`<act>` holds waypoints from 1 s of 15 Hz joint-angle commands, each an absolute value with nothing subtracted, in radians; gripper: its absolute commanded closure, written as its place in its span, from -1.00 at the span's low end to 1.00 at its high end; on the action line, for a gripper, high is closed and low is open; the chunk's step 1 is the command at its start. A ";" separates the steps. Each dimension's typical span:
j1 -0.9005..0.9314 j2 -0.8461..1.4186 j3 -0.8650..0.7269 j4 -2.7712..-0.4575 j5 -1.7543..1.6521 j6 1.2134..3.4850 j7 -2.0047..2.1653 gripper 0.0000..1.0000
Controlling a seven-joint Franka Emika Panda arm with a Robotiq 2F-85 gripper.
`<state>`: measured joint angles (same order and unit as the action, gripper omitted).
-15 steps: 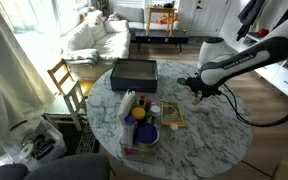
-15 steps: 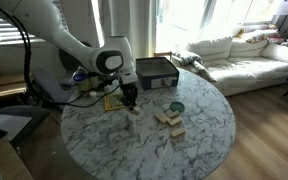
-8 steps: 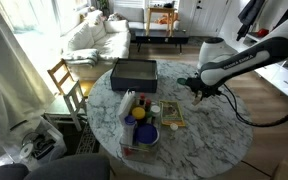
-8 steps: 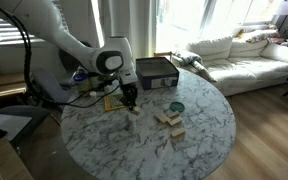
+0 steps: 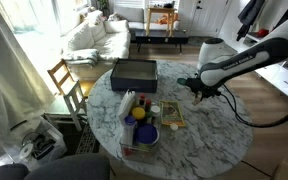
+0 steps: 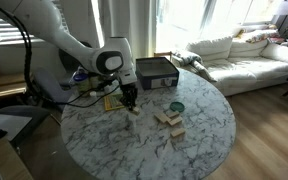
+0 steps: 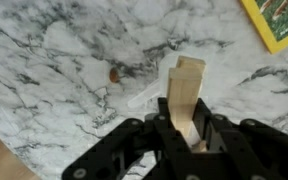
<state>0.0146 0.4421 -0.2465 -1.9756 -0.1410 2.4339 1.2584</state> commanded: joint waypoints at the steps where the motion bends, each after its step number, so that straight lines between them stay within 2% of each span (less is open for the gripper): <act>1: 0.024 0.443 -0.254 -1.992 -0.154 2.446 1.291 0.85; 15: 0.031 0.440 -0.258 -1.987 -0.161 2.427 1.325 0.85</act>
<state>0.0157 0.4462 -0.2464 -1.9757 -0.1410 2.4338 1.2865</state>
